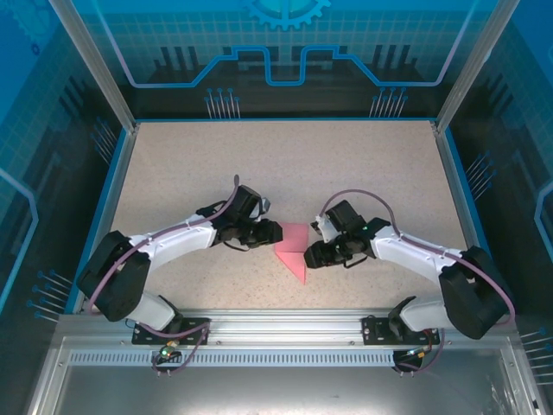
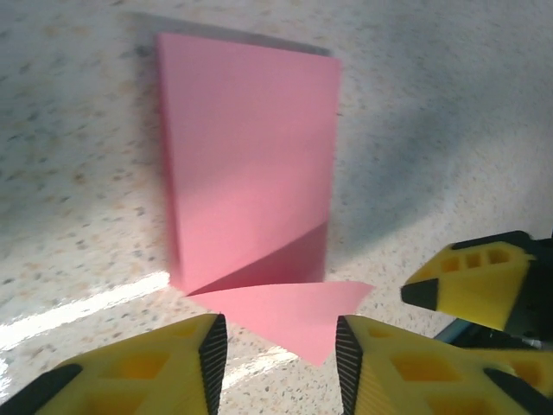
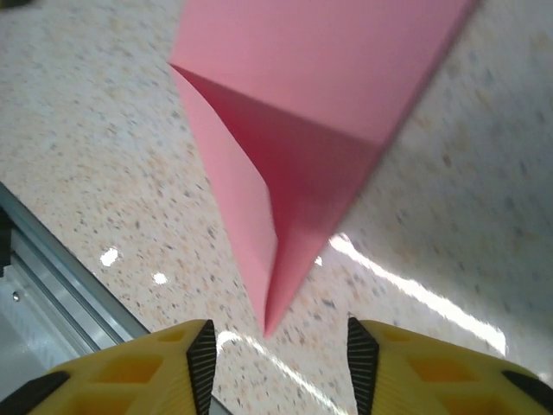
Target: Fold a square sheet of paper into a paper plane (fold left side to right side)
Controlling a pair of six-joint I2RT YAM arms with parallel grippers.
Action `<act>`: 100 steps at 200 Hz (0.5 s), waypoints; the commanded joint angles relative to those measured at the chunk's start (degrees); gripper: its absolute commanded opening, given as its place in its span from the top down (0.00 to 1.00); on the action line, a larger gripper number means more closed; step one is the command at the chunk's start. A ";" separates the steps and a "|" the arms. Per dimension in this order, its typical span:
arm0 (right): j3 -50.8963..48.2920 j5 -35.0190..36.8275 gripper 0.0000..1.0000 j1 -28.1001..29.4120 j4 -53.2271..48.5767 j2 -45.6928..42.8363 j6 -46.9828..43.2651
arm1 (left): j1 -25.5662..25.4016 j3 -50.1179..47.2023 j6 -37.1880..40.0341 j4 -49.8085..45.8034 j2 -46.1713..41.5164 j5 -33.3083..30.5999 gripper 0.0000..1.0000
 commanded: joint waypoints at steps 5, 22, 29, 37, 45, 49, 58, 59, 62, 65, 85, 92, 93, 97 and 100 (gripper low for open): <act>3.12 -3.10 0.52 -0.47 3.95 5.18 -3.01 | 0.09 -3.05 -4.09 1.05 0.94 3.04 0.56; 3.61 -1.29 0.54 -0.35 3.78 7.41 -2.77 | 0.06 -4.48 -6.24 3.97 1.87 4.68 0.53; 3.63 -0.17 0.55 -0.36 3.70 8.02 -2.69 | 0.09 -4.94 -6.91 5.52 2.43 5.28 0.51; 3.64 0.76 0.56 -0.35 3.68 8.45 -2.65 | -0.02 -5.27 -7.62 6.87 3.06 6.31 0.50; 3.51 1.77 0.57 -0.35 3.56 8.80 -2.50 | -0.10 -5.37 -8.09 8.09 3.86 7.15 0.49; 3.52 2.14 0.57 -0.35 3.49 8.89 -2.41 | -0.20 -5.32 -8.26 8.55 4.22 7.45 0.49; 3.50 3.16 0.60 -0.35 3.25 9.00 -2.30 | -0.40 -5.38 -8.64 9.73 5.06 8.17 0.48; 3.43 3.30 0.60 -0.35 3.23 9.00 -2.26 | -0.42 -5.35 -8.65 9.89 5.16 8.28 0.48; 3.36 3.64 0.60 -0.39 3.18 8.99 -2.23 | -0.43 -5.25 -8.74 10.34 5.48 8.41 0.48; 3.30 3.92 0.61 -0.34 3.08 8.99 -2.15 | -0.59 -5.22 -8.82 10.65 5.82 8.59 0.48; 3.00 5.46 0.63 -0.35 2.76 8.82 -2.10 | -1.63 -4.25 -9.03 11.59 7.76 9.09 0.49; 2.83 5.61 0.63 -0.35 2.76 8.82 -2.14 | -1.96 -3.75 -9.03 11.67 8.49 9.08 0.49; 2.78 5.62 0.63 -0.40 2.76 8.73 -2.14 | -1.99 -3.70 -9.02 11.69 8.54 9.04 0.49; 2.83 5.71 0.64 -0.31 2.73 8.73 -2.14 | -2.23 -3.44 -9.02 11.69 8.93 9.07 0.50; 2.74 5.72 0.64 -0.38 2.68 8.75 -2.14 | -2.35 -3.23 -9.02 11.57 9.28 8.99 0.50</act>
